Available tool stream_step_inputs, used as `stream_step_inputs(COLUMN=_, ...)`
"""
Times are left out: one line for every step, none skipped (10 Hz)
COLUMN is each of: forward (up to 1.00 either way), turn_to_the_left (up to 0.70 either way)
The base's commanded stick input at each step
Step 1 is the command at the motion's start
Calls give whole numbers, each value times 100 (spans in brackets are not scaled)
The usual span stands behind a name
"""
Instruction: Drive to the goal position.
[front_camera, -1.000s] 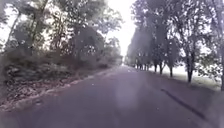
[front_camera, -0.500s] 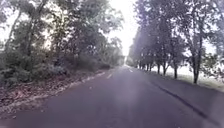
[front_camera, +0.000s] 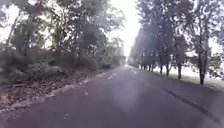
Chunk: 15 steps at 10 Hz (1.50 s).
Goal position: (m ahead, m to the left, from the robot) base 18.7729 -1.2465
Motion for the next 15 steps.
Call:
stream_step_inputs(forward=100, turn_to_the_left=-28)
stream_step_inputs(forward=100, turn_to_the_left=-40)
stream_step_inputs(forward=100, turn_to_the_left=-40)
stream_step_inputs(forward=100, turn_to_the_left=-40)
stream_step_inputs(forward=100, turn_to_the_left=-40)
stream_step_inputs(forward=100, turn_to_the_left=-40)
stream_step_inputs(forward=100, turn_to_the_left=-40)
stream_step_inputs(forward=100, turn_to_the_left=-27)
stream_step_inputs(forward=100, turn_to_the_left=0)
stream_step_inputs(forward=100, turn_to_the_left=0)
stream_step_inputs(forward=100, turn_to_the_left=0)
stream_step_inputs(forward=100, turn_to_the_left=0)
stream_step_inputs(forward=100, turn_to_the_left=0)
stream_step_inputs(forward=100, turn_to_the_left=0)
stream_step_inputs(forward=100, turn_to_the_left=0)
